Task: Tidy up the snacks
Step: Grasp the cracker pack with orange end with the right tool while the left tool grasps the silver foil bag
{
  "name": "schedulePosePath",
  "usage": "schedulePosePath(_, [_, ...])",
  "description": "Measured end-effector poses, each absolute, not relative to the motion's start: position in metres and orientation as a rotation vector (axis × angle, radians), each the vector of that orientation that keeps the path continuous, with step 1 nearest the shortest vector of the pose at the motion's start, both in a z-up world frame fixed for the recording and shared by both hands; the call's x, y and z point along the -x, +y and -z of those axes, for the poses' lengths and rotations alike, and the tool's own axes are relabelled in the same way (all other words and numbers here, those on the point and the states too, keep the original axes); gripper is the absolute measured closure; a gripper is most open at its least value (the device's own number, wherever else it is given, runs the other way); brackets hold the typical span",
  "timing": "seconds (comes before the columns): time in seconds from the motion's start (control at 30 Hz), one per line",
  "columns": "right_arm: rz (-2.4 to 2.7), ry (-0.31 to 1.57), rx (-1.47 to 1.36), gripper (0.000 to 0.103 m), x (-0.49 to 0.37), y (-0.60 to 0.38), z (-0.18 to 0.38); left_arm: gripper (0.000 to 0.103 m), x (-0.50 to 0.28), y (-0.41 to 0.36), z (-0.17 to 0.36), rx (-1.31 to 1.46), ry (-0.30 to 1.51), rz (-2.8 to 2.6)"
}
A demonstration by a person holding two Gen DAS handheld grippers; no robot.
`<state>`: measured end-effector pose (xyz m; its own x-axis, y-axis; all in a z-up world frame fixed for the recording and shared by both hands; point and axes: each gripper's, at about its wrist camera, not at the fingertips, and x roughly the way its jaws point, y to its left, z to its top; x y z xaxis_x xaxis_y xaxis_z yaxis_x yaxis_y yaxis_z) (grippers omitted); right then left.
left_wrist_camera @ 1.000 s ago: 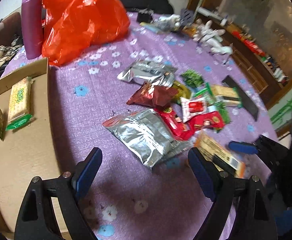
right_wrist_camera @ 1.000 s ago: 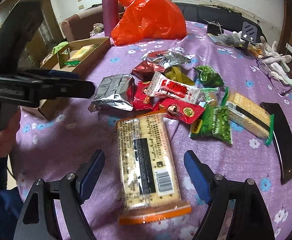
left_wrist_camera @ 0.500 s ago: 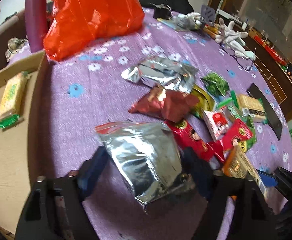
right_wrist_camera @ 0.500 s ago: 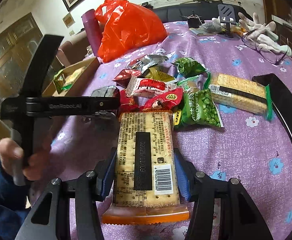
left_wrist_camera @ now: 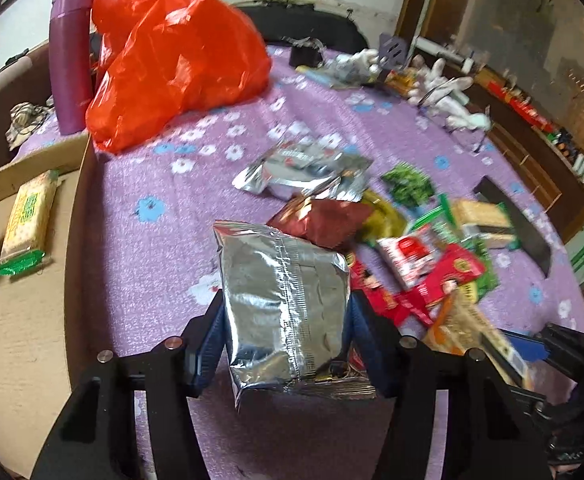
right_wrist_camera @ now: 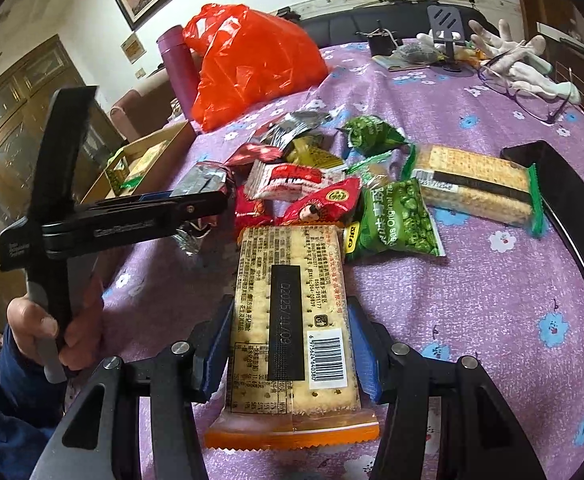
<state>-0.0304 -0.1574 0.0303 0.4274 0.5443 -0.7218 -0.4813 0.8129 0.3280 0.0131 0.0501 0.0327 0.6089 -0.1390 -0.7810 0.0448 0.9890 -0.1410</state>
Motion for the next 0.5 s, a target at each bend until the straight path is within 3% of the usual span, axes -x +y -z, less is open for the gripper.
schedulePosePath(0.3, [-0.593,0.85,-0.134,0.045,0.035,-0.169,-0.039,0.045,-0.002,0.035,-0.045,0.111,0.852,0.209])
schedulePosePath(0.33, [-0.588,0.84,-0.144,0.047,0.036,-0.171,-0.04,0.045,-0.002,0.034,-0.045,0.11,0.852,0.212])
schedulePosePath(0.4, [-0.576,0.842,-0.168,0.06,0.033,-0.174,-0.04,0.045,-0.002,0.034,-0.045,0.116,0.852,0.222])
schedulePosePath(0.5, [-0.57,0.853,-0.185,0.061,0.03,-0.177,-0.039,0.045,-0.002,0.035,-0.045,0.12,0.851,0.228])
